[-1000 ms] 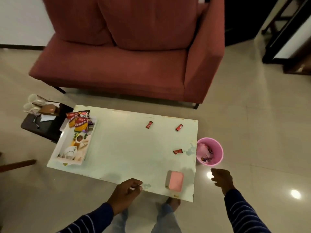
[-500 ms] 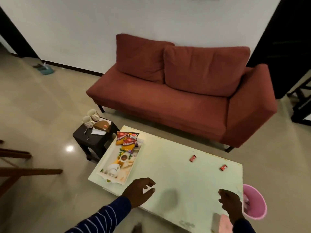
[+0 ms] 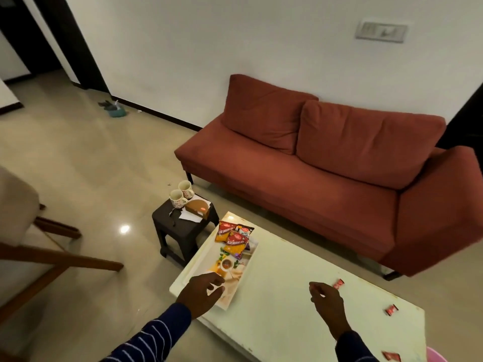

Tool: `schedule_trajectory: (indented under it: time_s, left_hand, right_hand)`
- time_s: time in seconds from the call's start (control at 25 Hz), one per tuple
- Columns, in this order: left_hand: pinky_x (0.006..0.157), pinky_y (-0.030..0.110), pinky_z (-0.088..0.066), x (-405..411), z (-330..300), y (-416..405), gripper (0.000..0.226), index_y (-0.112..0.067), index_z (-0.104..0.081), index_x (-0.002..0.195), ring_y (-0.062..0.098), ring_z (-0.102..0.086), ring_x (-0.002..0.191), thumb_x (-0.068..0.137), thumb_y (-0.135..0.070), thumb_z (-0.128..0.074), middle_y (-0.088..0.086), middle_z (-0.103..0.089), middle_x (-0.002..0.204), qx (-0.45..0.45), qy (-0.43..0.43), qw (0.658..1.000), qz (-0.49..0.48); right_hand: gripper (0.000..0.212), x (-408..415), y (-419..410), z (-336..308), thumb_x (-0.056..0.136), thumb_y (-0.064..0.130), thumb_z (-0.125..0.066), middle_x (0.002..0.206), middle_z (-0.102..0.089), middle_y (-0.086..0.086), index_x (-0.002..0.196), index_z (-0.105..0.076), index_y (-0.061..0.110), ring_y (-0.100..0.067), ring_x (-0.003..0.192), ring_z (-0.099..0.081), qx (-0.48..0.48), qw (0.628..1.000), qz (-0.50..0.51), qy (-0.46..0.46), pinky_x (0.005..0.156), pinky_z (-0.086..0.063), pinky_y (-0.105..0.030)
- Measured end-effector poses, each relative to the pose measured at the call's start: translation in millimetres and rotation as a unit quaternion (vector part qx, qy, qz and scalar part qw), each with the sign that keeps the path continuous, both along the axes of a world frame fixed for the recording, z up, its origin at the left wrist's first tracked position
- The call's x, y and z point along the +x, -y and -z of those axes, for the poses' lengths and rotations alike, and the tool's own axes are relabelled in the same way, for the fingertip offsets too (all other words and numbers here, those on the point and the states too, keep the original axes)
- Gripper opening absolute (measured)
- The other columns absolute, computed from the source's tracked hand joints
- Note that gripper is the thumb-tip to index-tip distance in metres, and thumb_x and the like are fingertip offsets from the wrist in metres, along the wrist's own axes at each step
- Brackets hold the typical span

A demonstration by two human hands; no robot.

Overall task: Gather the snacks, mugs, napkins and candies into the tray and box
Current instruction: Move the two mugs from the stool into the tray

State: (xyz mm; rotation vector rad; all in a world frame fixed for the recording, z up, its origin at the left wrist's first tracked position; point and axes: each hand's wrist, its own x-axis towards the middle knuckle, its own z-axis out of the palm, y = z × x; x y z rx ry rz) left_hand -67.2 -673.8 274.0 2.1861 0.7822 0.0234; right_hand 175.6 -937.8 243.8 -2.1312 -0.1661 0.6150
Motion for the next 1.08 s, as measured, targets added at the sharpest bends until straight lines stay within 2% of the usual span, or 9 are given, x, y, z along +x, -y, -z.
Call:
schedule_trajectory:
  time_s: [0.24,0.36,0.52,0.6,0.68,0.76,0.8,0.96,1.08]
  left_hand:
    - [0.082,0.023,-0.056,-16,1,-40,0.016,-0.036,-0.067,0.105,0.001,-0.064,0.092,0.090,-0.042,-0.065,-0.019,-0.068,0.102,0.024,-0.031,0.999,-0.038]
    - [0.084,0.021,-0.056,-24,1,-82,0.017,-0.035,-0.066,0.106,0.002,-0.063,0.094,0.090,-0.042,-0.066,-0.017,-0.068,0.102,0.031,-0.054,0.997,-0.055]
    - [0.086,0.030,-0.058,-19,-1,-158,0.011,-0.030,-0.066,0.103,0.003,-0.064,0.093,0.092,-0.030,-0.067,-0.012,-0.068,0.099,0.017,-0.046,0.994,-0.102]
    - [0.084,0.032,-0.059,-11,5,-212,0.012,-0.023,-0.068,0.103,0.004,-0.065,0.090,0.091,-0.024,-0.070,-0.008,-0.070,0.099,0.014,-0.028,0.992,-0.119]
    - [0.076,0.025,-0.058,-2,15,-274,0.021,-0.019,-0.068,0.106,0.006,-0.065,0.088,0.087,-0.022,-0.074,-0.005,-0.070,0.101,0.002,-0.021,0.990,-0.141]
    - [0.070,0.015,-0.050,9,31,-343,0.035,-0.016,-0.066,0.115,0.009,-0.063,0.089,0.082,-0.018,-0.079,-0.002,-0.068,0.106,-0.014,-0.023,0.988,-0.149]
    - [0.072,0.017,-0.049,15,44,-381,0.042,-0.014,-0.065,0.119,0.012,-0.063,0.090,0.080,-0.016,-0.081,0.001,-0.068,0.110,-0.030,-0.024,0.988,-0.147]
    - [0.083,0.030,-0.051,35,99,-515,0.059,-0.012,-0.059,0.129,0.020,-0.062,0.097,0.076,-0.015,-0.084,0.005,-0.065,0.120,-0.078,-0.047,0.987,-0.134]
    - [0.083,0.032,-0.051,51,140,-580,0.063,-0.012,-0.056,0.131,0.022,-0.061,0.098,0.075,-0.015,-0.085,0.007,-0.061,0.127,-0.098,-0.057,0.987,-0.114]
  right_hand:
    - [0.018,9,-80,3,0.094,0.012,-0.063,0.110,-0.073,-0.008,0.106,-0.074,0.005,-0.028,0.098,-0.070,0.007,0.997,-0.079,0.007,0.095,-0.053,-0.048]
    - [0.018,3,-135,-5,0.094,0.014,-0.062,0.109,-0.074,-0.006,0.105,-0.074,0.007,-0.023,0.098,-0.070,0.018,0.991,-0.133,0.003,0.094,-0.055,-0.044]
    - [0.019,2,-220,-9,0.095,0.015,-0.062,0.106,-0.075,-0.009,0.105,-0.074,0.004,-0.018,0.094,-0.067,0.002,0.982,-0.187,0.040,0.085,-0.053,-0.030]
    - [0.019,2,-277,-10,0.095,0.016,-0.062,0.102,-0.075,-0.009,0.103,-0.075,0.005,-0.019,0.092,-0.068,-0.005,0.977,-0.207,0.058,0.083,-0.052,-0.029]
    - [0.019,1,-339,-6,0.094,0.016,-0.062,0.100,-0.075,-0.008,0.103,-0.075,0.006,-0.017,0.088,-0.066,-0.015,0.970,-0.232,0.067,0.079,-0.051,-0.026]
    - [0.020,2,-403,7,0.094,0.016,-0.062,0.102,-0.075,-0.004,0.106,-0.075,0.007,-0.010,0.083,-0.063,-0.026,0.964,-0.251,0.083,0.071,-0.045,-0.011]
    - [0.021,1,-437,18,0.094,0.016,-0.061,0.102,-0.075,-0.002,0.107,-0.076,0.008,-0.006,0.082,-0.061,-0.034,0.964,-0.249,0.087,0.069,-0.040,-0.006]
    - [0.016,-3,-559,73,0.092,0.012,-0.063,0.077,-0.068,0.011,0.087,-0.078,0.015,0.000,0.069,-0.055,-0.108,0.950,-0.283,0.080,0.069,-0.038,-0.016]
    - [0.017,-4,-626,106,0.092,0.011,-0.062,0.087,-0.073,0.003,0.094,-0.079,0.008,-0.009,0.073,-0.061,-0.142,0.939,-0.308,0.063,0.067,-0.041,-0.019]
